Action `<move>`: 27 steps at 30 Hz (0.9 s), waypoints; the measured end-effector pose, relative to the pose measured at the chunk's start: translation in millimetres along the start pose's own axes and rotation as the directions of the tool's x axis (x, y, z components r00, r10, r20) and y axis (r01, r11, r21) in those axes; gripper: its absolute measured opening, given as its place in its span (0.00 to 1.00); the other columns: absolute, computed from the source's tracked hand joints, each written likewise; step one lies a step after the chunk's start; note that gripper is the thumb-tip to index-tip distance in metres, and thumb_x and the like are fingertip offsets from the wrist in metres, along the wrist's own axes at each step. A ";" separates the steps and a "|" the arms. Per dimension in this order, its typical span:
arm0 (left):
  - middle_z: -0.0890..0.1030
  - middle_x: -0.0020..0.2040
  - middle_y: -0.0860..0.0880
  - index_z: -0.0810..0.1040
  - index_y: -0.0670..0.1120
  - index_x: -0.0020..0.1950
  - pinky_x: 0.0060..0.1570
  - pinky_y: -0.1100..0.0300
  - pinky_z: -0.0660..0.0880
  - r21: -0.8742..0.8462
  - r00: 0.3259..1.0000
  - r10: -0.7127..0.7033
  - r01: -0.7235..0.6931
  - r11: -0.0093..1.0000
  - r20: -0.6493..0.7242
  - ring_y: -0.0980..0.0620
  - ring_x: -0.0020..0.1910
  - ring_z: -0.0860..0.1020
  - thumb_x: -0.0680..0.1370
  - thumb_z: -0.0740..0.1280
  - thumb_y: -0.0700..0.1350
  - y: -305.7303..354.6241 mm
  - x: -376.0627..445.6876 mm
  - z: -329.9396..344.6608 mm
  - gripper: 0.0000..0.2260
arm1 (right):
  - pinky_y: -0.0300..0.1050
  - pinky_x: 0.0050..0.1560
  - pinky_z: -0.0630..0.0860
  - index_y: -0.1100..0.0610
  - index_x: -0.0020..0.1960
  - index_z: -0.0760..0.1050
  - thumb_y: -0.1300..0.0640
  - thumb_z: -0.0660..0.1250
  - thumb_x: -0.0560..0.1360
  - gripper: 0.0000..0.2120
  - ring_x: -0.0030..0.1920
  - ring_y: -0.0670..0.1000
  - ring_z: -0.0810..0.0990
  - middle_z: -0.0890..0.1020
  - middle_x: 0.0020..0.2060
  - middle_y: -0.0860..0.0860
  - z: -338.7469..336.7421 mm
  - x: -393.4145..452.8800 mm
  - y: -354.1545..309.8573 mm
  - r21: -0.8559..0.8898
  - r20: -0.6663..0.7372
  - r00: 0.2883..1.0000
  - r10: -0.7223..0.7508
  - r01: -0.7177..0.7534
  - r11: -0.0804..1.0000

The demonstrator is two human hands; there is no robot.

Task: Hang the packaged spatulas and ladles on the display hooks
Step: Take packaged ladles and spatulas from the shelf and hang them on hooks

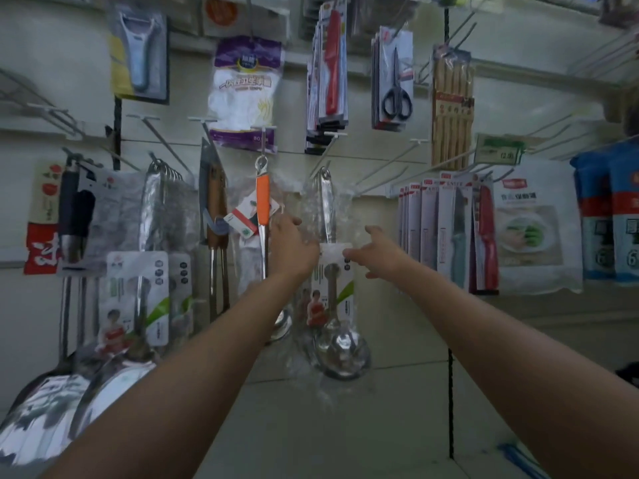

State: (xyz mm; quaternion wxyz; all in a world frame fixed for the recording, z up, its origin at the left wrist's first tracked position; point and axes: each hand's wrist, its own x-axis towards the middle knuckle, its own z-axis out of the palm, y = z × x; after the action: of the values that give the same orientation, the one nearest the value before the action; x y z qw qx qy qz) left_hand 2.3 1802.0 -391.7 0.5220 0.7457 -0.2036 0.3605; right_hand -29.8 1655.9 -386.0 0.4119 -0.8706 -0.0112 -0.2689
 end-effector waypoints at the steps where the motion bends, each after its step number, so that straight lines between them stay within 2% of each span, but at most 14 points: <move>1: 0.70 0.61 0.40 0.65 0.40 0.63 0.58 0.53 0.72 0.004 1.000 -0.012 0.012 1.000 0.018 0.44 0.58 0.72 0.75 0.66 0.39 -4.6 -8.7 2.4 0.19 | 0.50 0.51 0.79 0.55 0.76 0.51 0.50 0.67 0.75 0.37 0.61 0.58 0.74 0.71 0.66 0.58 3.1 -4.7 5.4 -0.008 0.013 1.000 0.006 -0.006 1.000; 3: 0.68 0.64 0.41 0.64 0.40 0.66 0.59 0.56 0.70 -0.004 0.998 -0.033 0.033 0.999 0.045 0.44 0.62 0.70 0.76 0.66 0.39 -12.4 -24.2 6.3 0.20 | 0.51 0.50 0.79 0.55 0.76 0.51 0.51 0.67 0.75 0.37 0.61 0.58 0.74 0.71 0.66 0.58 7.3 -13.7 15.8 0.001 0.032 0.999 0.023 -0.023 1.000; 9: 0.69 0.62 0.40 0.67 0.40 0.63 0.61 0.55 0.71 0.072 0.999 -0.022 0.019 0.997 0.045 0.43 0.61 0.71 0.75 0.65 0.40 -29.2 -64.3 15.5 0.18 | 0.53 0.56 0.78 0.55 0.76 0.53 0.50 0.67 0.76 0.35 0.61 0.57 0.74 0.71 0.66 0.57 20.6 -41.5 48.2 0.003 0.068 0.993 0.099 -0.100 0.995; 12: 0.65 0.63 0.40 0.68 0.39 0.63 0.52 0.68 0.65 0.124 0.998 0.017 -0.025 0.992 0.066 0.46 0.58 0.71 0.76 0.64 0.37 -32.9 -84.4 19.0 0.16 | 0.52 0.57 0.77 0.55 0.75 0.54 0.49 0.66 0.76 0.34 0.61 0.56 0.74 0.72 0.66 0.56 25.9 -52.1 59.4 -0.007 0.087 0.990 0.107 -0.107 0.994; 15: 0.64 0.58 0.44 0.71 0.39 0.60 0.46 0.75 0.60 0.144 0.994 0.091 -0.100 0.985 0.065 0.56 0.46 0.67 0.75 0.63 0.35 -36.3 -98.2 20.2 0.14 | 0.54 0.63 0.73 0.56 0.75 0.56 0.48 0.67 0.75 0.34 0.63 0.56 0.73 0.72 0.65 0.57 27.4 -58.8 68.4 -0.005 0.089 0.990 0.105 -0.105 0.994; 18: 0.64 0.54 0.47 0.73 0.40 0.56 0.46 0.74 0.60 0.171 0.990 0.132 -0.139 0.975 0.054 0.57 0.45 0.66 0.75 0.63 0.34 -35.8 -99.5 19.4 0.11 | 0.55 0.66 0.70 0.58 0.74 0.59 0.49 0.67 0.75 0.32 0.64 0.56 0.72 0.72 0.65 0.57 30.3 -61.9 80.1 0.042 0.087 0.987 0.133 -0.137 0.990; 22: 0.72 0.52 0.45 0.76 0.40 0.53 0.43 0.71 0.65 0.198 0.979 0.173 -0.192 0.961 0.108 0.54 0.45 0.71 0.75 0.63 0.34 -33.8 -86.8 18.4 0.08 | 0.54 0.66 0.70 0.57 0.72 0.62 0.50 0.68 0.74 0.30 0.64 0.55 0.72 0.75 0.64 0.55 41.2 -64.8 96.9 0.183 0.082 0.976 0.203 -0.215 0.959; 24: 0.77 0.51 0.44 0.78 0.40 0.51 0.47 0.64 0.70 0.227 0.965 0.224 -0.250 0.941 0.135 0.51 0.46 0.74 0.75 0.63 0.34 -30.7 -80.5 21.2 0.07 | 0.53 0.64 0.72 0.57 0.70 0.65 0.51 0.69 0.74 0.28 0.63 0.55 0.73 0.74 0.64 0.55 44.8 -63.1 103.4 0.284 0.056 0.973 0.226 -0.232 0.930; 27: 0.78 0.53 0.43 0.79 0.40 0.52 0.52 0.59 0.72 0.288 0.935 0.284 -0.338 0.896 0.215 0.48 0.52 0.76 0.76 0.62 0.34 -25.7 -73.0 24.1 0.08 | 0.52 0.63 0.73 0.58 0.69 0.67 0.53 0.70 0.73 0.27 0.62 0.54 0.74 0.74 0.64 0.56 53.1 -59.1 111.3 0.438 0.019 0.970 0.241 -0.225 0.871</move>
State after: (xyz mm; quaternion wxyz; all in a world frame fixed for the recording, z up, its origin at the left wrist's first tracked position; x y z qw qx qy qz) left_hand -20.3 1783.9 -467.5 0.3104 0.8058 -0.3021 0.4039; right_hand -29.1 1632.7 -520.7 0.6259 -0.7461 0.0412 -0.2234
